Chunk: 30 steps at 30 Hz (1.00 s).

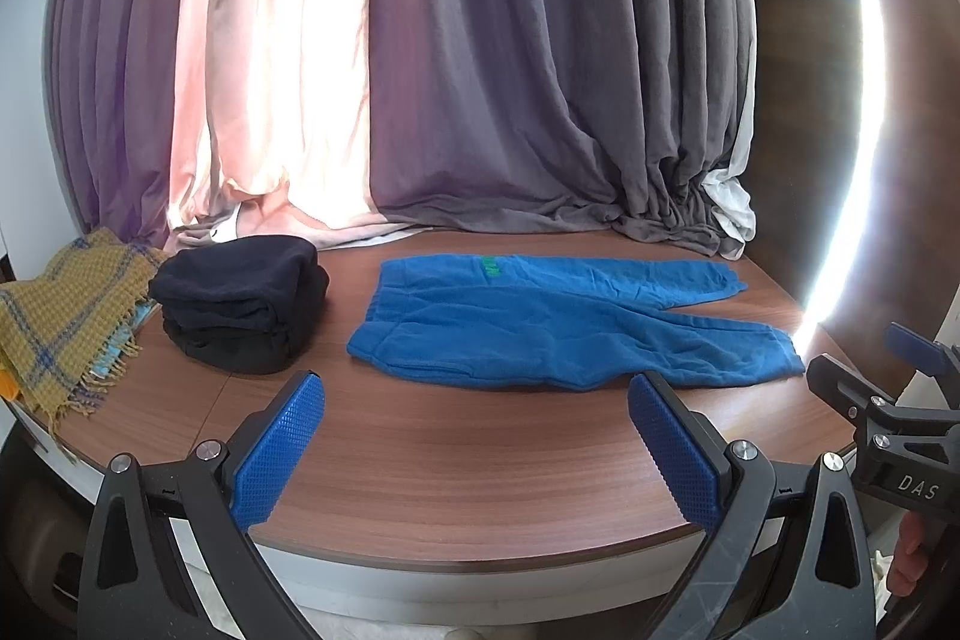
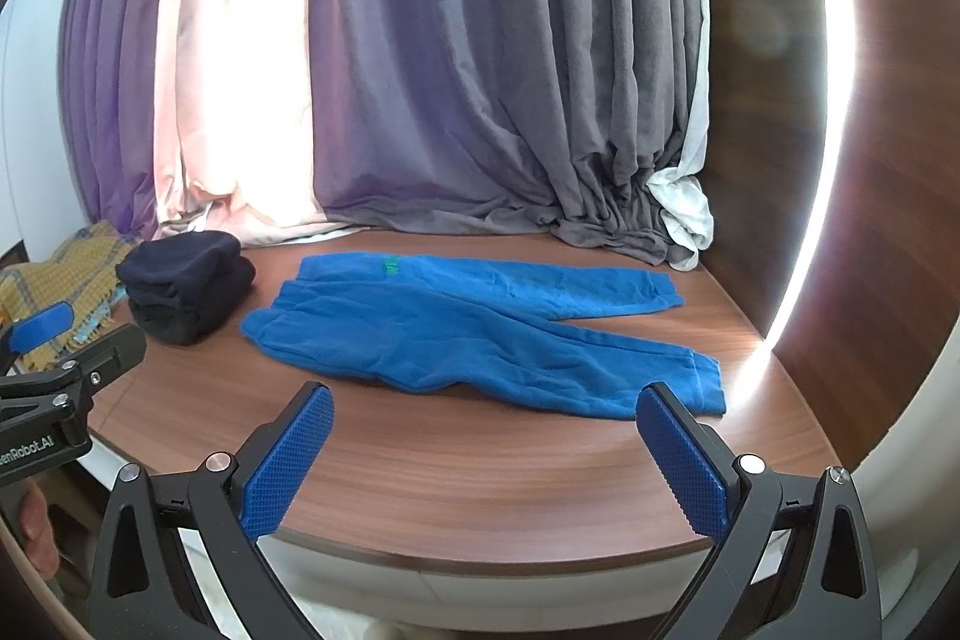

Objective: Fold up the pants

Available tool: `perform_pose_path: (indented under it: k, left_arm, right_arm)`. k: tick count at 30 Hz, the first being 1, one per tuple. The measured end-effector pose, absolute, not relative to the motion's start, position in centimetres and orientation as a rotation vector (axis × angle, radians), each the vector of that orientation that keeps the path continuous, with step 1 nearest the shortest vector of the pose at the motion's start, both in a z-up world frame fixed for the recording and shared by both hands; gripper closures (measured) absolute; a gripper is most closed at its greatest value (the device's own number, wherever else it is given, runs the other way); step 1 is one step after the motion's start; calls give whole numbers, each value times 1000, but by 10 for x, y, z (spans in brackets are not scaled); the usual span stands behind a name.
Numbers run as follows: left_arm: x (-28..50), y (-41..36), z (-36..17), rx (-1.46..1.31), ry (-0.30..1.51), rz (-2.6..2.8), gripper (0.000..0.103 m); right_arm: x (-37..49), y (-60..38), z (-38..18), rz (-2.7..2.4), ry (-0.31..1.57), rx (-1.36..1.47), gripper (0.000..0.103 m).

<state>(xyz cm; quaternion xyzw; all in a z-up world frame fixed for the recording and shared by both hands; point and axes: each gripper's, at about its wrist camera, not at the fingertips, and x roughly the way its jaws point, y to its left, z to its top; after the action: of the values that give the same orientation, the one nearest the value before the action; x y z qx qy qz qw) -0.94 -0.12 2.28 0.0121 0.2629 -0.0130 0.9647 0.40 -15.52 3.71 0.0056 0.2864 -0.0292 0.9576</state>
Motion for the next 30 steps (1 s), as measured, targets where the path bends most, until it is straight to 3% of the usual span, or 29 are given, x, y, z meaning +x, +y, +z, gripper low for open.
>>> perform_pose_path:
  k: [17, 30]
  left_arm:
    - [9, 15, 17, 21, 554, -36, 0]
    - [57, 43, -26, 48, 623, -59, 0]
  right_arm:
    - [21, -151, 31, -62, 602, 9, 1]
    - [65, -129, -6, -106, 713, -9, 1]
